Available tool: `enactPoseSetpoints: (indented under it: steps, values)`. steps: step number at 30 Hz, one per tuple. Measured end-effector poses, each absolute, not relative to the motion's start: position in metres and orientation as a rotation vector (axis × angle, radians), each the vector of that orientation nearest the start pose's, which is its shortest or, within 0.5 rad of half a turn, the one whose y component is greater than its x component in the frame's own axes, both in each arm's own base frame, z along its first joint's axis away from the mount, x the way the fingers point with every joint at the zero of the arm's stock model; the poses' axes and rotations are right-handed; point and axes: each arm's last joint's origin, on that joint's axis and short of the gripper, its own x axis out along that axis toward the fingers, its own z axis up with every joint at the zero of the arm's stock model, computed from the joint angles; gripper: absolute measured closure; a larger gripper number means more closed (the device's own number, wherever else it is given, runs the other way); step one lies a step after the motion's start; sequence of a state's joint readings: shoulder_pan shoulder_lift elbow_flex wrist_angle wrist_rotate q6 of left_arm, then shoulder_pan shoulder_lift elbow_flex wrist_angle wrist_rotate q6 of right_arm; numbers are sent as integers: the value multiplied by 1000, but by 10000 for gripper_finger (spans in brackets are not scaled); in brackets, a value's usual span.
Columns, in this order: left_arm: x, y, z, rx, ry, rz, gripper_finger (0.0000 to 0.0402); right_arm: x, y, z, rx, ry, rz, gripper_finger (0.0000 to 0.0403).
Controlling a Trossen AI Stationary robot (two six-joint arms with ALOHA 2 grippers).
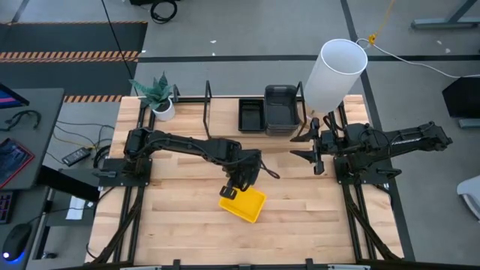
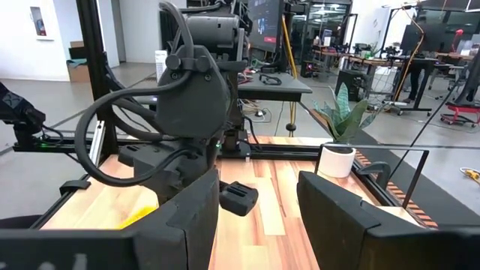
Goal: Stack baskets on shelf by color
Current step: Stack the left yellow bin on top of the right stacked yellow bins
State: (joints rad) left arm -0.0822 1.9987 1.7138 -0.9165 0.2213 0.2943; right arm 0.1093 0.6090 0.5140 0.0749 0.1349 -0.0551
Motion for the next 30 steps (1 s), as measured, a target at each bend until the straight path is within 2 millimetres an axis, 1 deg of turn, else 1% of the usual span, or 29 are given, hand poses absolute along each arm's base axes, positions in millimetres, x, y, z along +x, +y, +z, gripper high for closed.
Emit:
enactPoseSetpoints:
  steps: [2, 6, 8, 10, 12, 17, 19, 21, 24, 27, 30]
  values:
    - [414, -40, 243, 177, 1155, -426, 309, 149, 12, 289, -58, 20, -25, 218]
    - [415, -35, 243, 131, 1164, -379, 257, 149, 13, 289, -57, 17, -19, 218]
    - [415, -32, 243, 113, 1169, -355, 237, 149, 13, 289, -57, 18, -19, 218]
    - [415, -32, 243, 111, 1170, -349, 226, 149, 13, 289, -57, 18, -19, 218]
    - [415, -40, 243, 127, 1171, -356, 224, 149, 13, 289, -60, 18, -19, 218]
    - [409, -73, 242, 161, 1191, -346, 238, 149, 13, 289, -64, 18, -19, 218]
    - [406, -83, 242, 188, 1213, -290, 243, 149, 13, 289, -64, 18, -19, 218]
    - [403, -86, 241, 148, 1241, -208, 247, 149, 13, 290, -64, 12, -19, 218]
    - [399, -87, 240, 11, 1304, -182, 255, 149, 13, 291, -63, 4, -20, 218]
    - [400, -90, 232, -45, 1329, -146, 264, 149, 13, 292, -62, -9, -20, 218]
    - [404, -92, 217, -50, 1372, -134, 273, 150, 13, 292, -63, -10, -20, 218]
